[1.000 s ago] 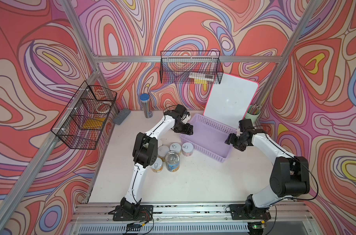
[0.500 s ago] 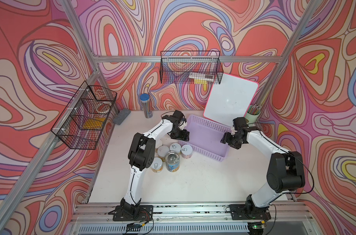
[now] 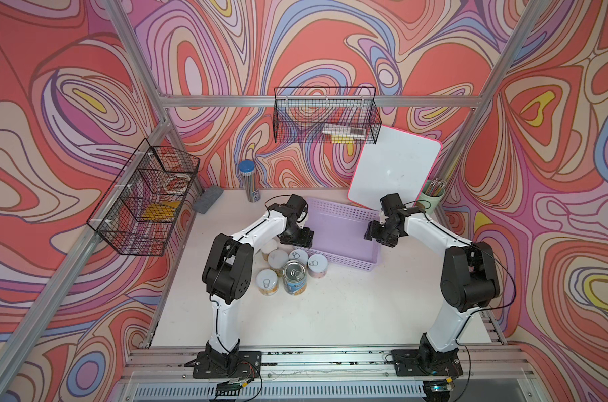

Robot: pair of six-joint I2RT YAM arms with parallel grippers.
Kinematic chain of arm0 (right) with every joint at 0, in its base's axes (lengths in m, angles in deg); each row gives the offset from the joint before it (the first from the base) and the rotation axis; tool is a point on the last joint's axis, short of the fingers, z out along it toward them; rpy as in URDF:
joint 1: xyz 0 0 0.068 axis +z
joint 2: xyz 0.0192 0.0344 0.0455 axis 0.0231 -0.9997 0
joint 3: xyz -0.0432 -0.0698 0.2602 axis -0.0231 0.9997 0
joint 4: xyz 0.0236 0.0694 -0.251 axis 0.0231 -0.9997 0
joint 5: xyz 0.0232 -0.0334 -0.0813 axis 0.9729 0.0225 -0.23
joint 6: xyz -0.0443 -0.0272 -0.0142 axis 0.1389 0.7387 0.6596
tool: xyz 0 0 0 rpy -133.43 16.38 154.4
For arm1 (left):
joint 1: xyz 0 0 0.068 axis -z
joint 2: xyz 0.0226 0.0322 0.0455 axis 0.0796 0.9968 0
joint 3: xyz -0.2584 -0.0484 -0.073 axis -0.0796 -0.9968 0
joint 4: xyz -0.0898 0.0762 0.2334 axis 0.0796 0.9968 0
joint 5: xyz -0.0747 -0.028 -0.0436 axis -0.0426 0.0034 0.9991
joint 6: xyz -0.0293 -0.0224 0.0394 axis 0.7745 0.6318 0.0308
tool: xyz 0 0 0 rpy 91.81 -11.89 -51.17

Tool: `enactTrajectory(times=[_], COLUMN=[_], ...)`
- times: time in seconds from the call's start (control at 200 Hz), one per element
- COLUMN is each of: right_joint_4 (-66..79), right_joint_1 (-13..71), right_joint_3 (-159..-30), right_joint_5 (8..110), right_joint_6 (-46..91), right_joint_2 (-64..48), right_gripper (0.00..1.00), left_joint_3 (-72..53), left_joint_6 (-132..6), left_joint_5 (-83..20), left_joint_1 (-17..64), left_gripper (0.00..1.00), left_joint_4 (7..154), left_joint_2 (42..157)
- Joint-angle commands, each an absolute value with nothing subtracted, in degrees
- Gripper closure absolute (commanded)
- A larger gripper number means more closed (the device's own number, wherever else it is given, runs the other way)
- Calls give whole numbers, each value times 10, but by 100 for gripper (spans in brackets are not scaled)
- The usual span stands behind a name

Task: Put the canned food in the basket
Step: Adjust the basket at the center of the board.

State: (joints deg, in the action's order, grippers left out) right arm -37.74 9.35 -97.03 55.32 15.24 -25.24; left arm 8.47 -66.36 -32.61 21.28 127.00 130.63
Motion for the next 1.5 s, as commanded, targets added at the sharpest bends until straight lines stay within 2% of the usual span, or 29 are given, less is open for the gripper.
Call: enactTrajectory(times=[0.0, 0.13, 0.25, 0.295, 0.636, 0.811, 0.991, 1.222, 1.497], right_joint_4=[-369, -371, -373, -373, -372, -356, -301, -269, -257], right_joint_1=[104, 105, 105, 105, 105, 105, 117, 197, 298], right_joint_3=[-998, -1017, -1026, -1026, -1003, -968, -909, -880, -885], right_joint_5=[570, 565, 551, 541, 463, 425, 442, 450, 487], right_joint_6=[164, 169, 171, 171, 153, 141, 125, 142, 177], right_joint_2=[-275, -292, -296, -293, -242, -187, -118, -57, -55], right_gripper=[34, 34, 32, 29, 2, 2, 2, 2, 2], left_joint_3=[70, 64, 59, 60, 68, 44, -16, -123, -208], left_joint_6=[-660, -654, -646, -642, -630, -630, -608, -571, -528], left_joint_5=[-339, -344, -357, -360, -390, -404, -406, -426, -432], left_joint_1=[221, 221, 220, 219, 216, 216, 217, 217, 217], left_gripper=[20, 17, 6, 1, 1, 1, 1, 1, 1], left_joint_4=[1267, 1265, 1262, 1262, 1269, 1261, 1238, 1237, 1280], left_joint_2=[1287, 1283, 1277, 1276, 1250, 1207, 1125, 994, 857])
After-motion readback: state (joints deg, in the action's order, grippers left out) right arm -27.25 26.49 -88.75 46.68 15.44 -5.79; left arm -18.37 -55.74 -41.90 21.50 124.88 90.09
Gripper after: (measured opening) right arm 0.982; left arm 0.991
